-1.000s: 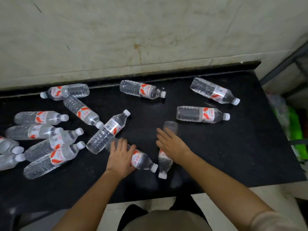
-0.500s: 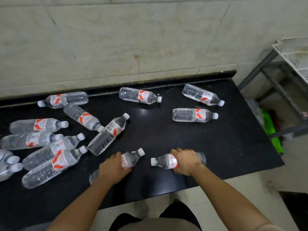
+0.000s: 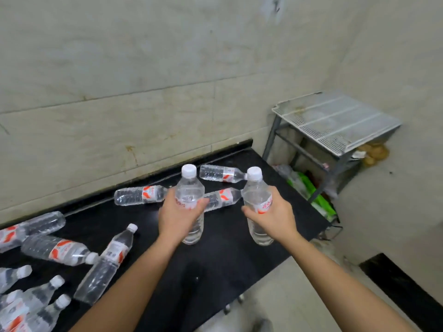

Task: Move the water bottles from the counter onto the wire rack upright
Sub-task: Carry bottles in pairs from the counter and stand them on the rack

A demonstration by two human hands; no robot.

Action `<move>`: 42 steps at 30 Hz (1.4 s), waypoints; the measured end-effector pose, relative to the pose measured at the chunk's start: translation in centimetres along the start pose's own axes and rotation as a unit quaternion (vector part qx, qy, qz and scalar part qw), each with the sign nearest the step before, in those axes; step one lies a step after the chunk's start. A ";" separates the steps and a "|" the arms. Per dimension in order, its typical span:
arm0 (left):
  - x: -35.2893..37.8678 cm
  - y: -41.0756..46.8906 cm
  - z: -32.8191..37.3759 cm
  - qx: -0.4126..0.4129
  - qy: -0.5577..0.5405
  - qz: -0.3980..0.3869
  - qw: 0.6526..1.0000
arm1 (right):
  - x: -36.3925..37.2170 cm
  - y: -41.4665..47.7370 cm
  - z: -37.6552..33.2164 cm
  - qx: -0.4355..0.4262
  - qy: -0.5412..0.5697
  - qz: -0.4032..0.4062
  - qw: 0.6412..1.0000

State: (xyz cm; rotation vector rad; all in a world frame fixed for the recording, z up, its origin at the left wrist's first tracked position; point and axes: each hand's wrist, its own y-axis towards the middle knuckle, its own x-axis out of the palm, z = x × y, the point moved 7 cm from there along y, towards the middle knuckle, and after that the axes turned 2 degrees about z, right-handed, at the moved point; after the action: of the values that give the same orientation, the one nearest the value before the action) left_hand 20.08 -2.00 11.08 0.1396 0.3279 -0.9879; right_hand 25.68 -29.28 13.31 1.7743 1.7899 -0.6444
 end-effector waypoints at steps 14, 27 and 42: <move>23.7 -6.8 21.3 0.111 -0.179 -0.037 0.977 | -28.2 5.6 13.4 -0.006 0.123 0.194 0.973; 43.5 -4.9 33.5 0.152 -0.223 -0.088 0.959 | -47.5 18.5 22.1 -0.019 0.101 0.245 0.964; 62.7 17.2 39.1 0.006 -0.363 -0.069 0.929 | -47.8 48.7 23.9 -0.062 0.122 0.125 0.983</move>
State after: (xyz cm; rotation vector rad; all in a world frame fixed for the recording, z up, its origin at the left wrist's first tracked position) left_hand 74.35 -52.72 26.45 -0.2434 -0.3543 -1.1100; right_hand 74.93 -79.70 29.13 2.0163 1.6780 -0.2178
